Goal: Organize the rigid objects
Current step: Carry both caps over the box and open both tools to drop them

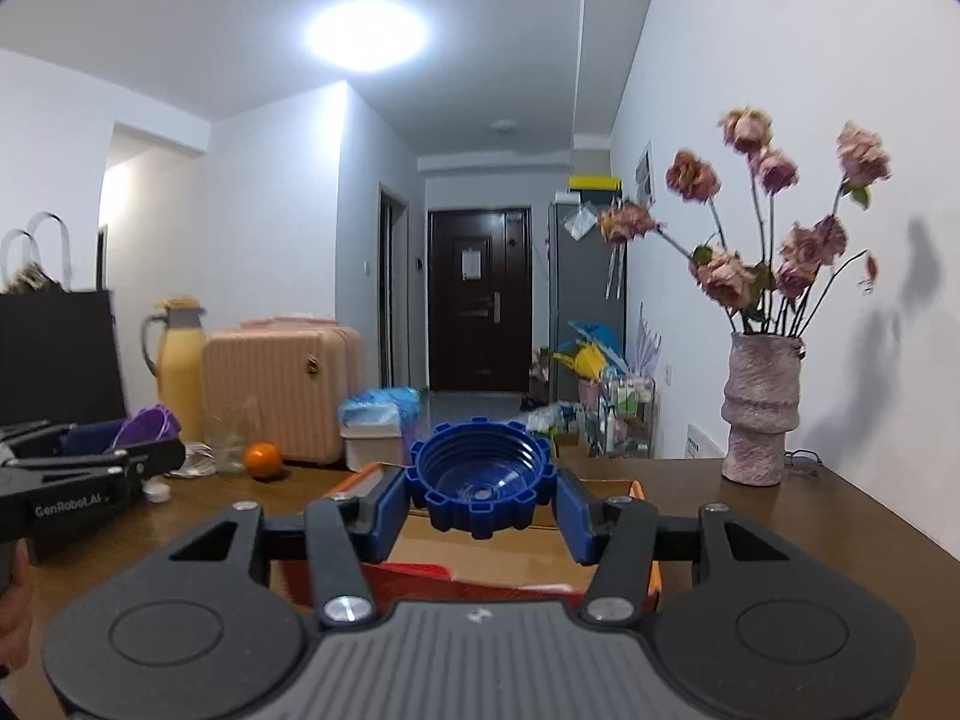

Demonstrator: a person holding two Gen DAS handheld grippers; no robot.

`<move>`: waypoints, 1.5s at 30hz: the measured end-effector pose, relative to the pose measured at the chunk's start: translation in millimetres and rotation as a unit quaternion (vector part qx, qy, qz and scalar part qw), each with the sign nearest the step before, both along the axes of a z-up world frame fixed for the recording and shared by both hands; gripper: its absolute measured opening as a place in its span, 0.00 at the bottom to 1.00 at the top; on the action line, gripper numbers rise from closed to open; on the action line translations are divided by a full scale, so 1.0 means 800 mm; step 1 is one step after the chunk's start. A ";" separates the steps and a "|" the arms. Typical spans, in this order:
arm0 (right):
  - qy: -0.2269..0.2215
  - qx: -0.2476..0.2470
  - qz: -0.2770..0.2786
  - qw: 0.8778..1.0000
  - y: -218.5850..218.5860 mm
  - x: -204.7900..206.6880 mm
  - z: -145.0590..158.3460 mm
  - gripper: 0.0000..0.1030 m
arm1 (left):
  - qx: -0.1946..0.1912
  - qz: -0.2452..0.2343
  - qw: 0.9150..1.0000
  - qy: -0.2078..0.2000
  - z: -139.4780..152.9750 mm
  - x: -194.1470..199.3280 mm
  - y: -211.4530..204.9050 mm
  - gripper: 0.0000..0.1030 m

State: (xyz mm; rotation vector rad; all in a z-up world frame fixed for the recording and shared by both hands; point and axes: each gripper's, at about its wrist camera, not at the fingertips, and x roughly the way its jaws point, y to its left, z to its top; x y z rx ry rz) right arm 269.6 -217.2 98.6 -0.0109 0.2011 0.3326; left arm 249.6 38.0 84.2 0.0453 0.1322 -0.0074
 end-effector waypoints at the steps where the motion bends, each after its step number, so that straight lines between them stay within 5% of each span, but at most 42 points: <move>1: 0.006 -0.006 0.002 1.000 0.000 0.018 0.000 0.50 | -0.006 -0.005 1.000 0.009 0.000 0.022 0.002 0.54; 12: 0.139 -0.039 0.004 0.989 -0.010 0.268 -0.033 0.50 | -0.012 -0.033 0.990 0.140 -0.029 0.256 0.002 0.54; 18: 0.238 -0.081 0.002 0.968 0.011 0.381 -0.077 0.50 | 0.023 -0.033 0.967 0.252 -0.069 0.371 -0.005 0.54; 22: 0.275 -0.135 -0.013 0.952 0.034 0.432 -0.103 0.50 | 0.072 -0.054 0.946 0.312 -0.091 0.410 -0.019 0.55; 25: 0.302 -0.140 -0.020 0.943 0.040 0.456 -0.120 0.51 | 0.043 -0.052 0.930 0.362 -0.100 0.429 -0.007 0.59; 28: 0.300 -0.155 -0.039 0.940 0.044 0.462 -0.127 0.71 | 0.045 -0.074 0.926 0.366 -0.101 0.426 -0.008 0.74; 30: 0.297 -0.156 -0.035 0.941 0.045 0.459 -0.129 0.73 | 0.053 -0.076 0.924 0.370 -0.102 0.424 -0.011 0.76; 34: 0.284 -0.144 -0.031 0.947 0.041 0.453 -0.123 0.75 | 0.060 -0.077 0.927 0.363 -0.099 0.416 -0.013 0.83; 38: 0.273 -0.138 -0.029 0.952 0.035 0.432 -0.093 0.77 | 0.030 -0.085 0.948 0.305 -0.075 0.396 -0.006 0.93; 45: 0.226 -0.141 -0.022 0.964 0.031 0.359 -0.008 0.85 | 0.003 -0.073 0.965 0.250 0.014 0.332 0.011 1.00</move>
